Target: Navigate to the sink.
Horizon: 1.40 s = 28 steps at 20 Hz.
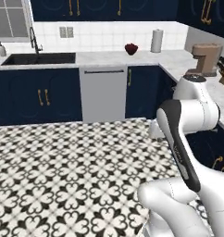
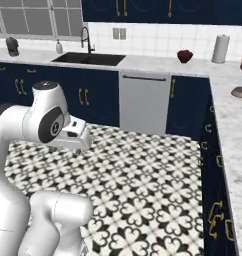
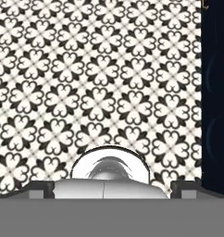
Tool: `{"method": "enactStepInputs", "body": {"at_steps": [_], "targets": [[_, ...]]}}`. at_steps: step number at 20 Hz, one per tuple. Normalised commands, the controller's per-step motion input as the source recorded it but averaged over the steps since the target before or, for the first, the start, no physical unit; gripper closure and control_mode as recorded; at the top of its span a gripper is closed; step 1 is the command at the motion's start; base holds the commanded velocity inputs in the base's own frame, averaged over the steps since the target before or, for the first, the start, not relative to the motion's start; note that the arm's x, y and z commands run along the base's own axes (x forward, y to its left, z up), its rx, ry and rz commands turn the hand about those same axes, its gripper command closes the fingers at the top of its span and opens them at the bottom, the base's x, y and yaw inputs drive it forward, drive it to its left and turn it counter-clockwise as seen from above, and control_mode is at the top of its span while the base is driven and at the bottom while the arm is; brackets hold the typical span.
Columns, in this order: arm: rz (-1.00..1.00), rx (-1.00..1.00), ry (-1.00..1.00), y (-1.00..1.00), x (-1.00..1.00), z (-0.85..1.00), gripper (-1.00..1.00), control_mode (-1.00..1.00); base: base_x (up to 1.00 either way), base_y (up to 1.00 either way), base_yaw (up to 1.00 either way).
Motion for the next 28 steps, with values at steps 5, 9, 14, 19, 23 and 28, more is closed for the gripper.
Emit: {"method": "enactStepInputs", "body": {"at_steps": [5, 9, 14, 19, 23, 28], "targets": [[0.0, 0.0, 0.0, 0.0, 0.0, 0.0, -1.0, 1.0, 1.0, 0.53, 0.16], [0.0, 0.0, 0.0, 0.0, 0.0, 0.0, -1.0, 1.0, 1.0, 0.55, 0.01], [0.0, 0.0, 0.0, 0.0, 0.0, 0.0, -1.0, 1.0, 1.0, 0.5, 0.0], [0.0, 0.0, 0.0, 0.0, 0.0, 0.0, -1.0, 1.0, 1.0, 0.55, 0.0], [0.0, 0.0, 0.0, 0.0, 0.0, 0.0, -1.0, 1.0, 1.0, 0.65, 0.0], [0.0, 0.0, 0.0, 0.0, 0.0, 0.0, -1.0, 1.0, 0.99, 0.78, -0.04]]}}
